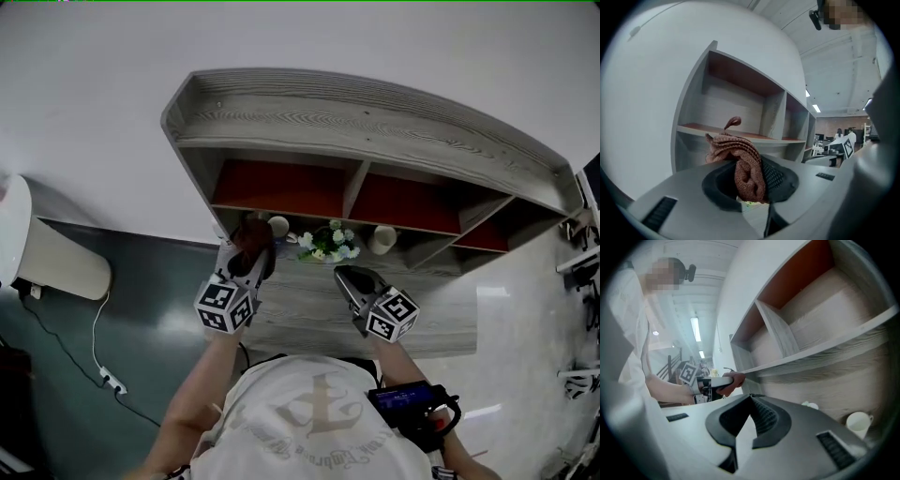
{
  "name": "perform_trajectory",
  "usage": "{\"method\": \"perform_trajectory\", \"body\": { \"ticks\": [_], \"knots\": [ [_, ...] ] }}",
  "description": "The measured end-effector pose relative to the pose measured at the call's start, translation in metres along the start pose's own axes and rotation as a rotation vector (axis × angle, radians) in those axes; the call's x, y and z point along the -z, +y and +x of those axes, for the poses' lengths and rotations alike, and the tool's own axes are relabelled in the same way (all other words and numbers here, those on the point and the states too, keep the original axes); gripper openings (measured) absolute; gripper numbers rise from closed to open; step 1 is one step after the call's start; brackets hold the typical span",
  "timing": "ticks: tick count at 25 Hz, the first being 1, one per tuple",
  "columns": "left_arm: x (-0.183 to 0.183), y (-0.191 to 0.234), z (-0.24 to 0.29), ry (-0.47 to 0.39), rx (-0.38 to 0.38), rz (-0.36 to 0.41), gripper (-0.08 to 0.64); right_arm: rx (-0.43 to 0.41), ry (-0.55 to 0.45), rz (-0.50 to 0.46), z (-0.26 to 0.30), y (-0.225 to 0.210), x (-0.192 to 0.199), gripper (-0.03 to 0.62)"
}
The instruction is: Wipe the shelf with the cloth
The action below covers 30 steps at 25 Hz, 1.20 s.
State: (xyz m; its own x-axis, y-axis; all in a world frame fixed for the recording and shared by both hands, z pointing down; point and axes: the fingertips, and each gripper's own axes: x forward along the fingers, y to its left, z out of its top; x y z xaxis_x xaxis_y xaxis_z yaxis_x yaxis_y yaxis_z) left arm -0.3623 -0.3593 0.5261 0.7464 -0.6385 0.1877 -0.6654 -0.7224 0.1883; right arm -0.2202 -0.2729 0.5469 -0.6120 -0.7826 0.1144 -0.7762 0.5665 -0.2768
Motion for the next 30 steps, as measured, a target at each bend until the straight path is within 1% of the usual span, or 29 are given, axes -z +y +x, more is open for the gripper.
{"method": "perform_trajectory", "body": {
  "ticks": [8, 12, 15, 18, 23, 30],
  "knots": [
    [0.05, -0.063, 0.002, 0.067, 0.171, -0.01, 0.094, 0.082, -0.028, -0.017, -0.038, -0.008, 0.001, 0.004],
    [0.073, -0.09, 0.002, 0.109, 0.238, -0.01, 0.094, 0.112, -0.036, -0.02, -0.052, -0.007, 0.003, 0.003],
    [0.081, -0.102, 0.002, 0.127, 0.276, -0.001, 0.094, 0.133, -0.04, -0.016, -0.061, -0.007, 0.005, 0.003],
    [0.086, -0.109, 0.001, 0.138, 0.297, 0.01, 0.095, 0.154, -0.042, -0.009, -0.07, -0.007, 0.01, 0.003],
    [0.09, -0.112, 0.001, 0.141, 0.31, 0.016, 0.095, 0.181, -0.039, 0.01, -0.082, -0.007, 0.019, 0.003],
    [0.096, -0.12, 0.001, 0.157, 0.338, 0.02, 0.095, 0.206, -0.045, 0.015, -0.091, -0.006, 0.022, 0.003]
  ]
}}
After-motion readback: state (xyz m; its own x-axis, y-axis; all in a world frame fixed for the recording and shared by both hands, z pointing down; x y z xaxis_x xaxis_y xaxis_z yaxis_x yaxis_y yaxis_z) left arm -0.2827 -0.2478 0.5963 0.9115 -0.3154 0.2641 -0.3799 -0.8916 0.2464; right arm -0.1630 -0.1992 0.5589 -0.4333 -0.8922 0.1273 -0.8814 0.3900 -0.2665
